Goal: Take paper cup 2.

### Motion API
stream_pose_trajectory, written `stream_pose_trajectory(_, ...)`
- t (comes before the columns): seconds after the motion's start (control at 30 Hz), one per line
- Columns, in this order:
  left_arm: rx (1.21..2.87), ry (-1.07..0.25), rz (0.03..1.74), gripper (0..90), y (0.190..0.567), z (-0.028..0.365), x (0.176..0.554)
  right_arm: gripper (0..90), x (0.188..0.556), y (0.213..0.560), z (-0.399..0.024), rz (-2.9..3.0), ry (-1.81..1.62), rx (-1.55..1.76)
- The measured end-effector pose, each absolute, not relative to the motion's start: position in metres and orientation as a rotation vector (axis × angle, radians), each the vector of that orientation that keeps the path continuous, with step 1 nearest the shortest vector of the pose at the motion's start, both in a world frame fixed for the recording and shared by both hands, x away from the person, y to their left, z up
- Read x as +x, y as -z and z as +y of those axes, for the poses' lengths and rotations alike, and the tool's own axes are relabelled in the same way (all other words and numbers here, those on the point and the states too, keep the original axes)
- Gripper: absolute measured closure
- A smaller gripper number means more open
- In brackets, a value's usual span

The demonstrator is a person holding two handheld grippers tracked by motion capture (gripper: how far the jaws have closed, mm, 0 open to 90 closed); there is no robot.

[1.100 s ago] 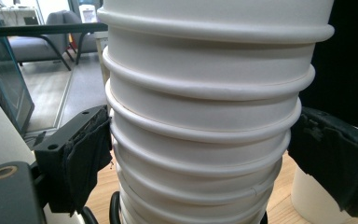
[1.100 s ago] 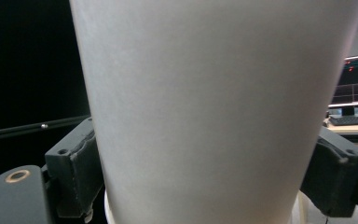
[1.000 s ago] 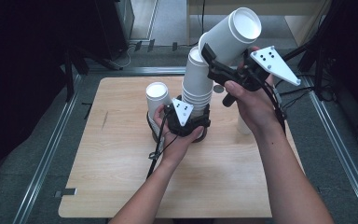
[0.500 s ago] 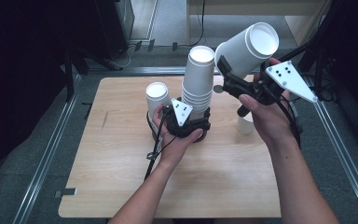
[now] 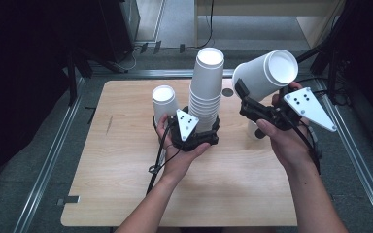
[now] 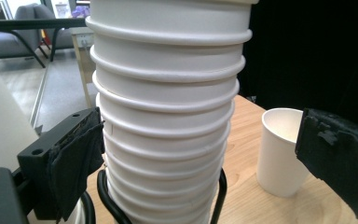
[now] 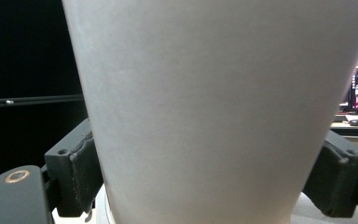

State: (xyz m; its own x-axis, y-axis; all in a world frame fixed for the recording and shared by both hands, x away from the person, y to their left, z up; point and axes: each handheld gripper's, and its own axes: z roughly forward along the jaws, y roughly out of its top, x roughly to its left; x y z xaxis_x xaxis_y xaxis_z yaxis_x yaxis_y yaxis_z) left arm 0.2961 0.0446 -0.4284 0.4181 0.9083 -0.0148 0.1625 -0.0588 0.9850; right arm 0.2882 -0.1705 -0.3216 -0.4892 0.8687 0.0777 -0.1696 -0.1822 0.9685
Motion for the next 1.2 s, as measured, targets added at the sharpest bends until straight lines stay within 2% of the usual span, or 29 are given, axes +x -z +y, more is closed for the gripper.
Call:
stream_pose_trajectory(0.83,1.569,-0.742,0.984,1.4,0.456,0.074,0.252,13.0,0.264,0.394,-0.177,1.402,-1.654,0.934)
stream_pose_trajectory(1.2,1.574,-0.71,1.034,1.4,0.475,0.093,0.238,13.0,0.254,0.426,-0.174,1.441,-1.573,0.925)
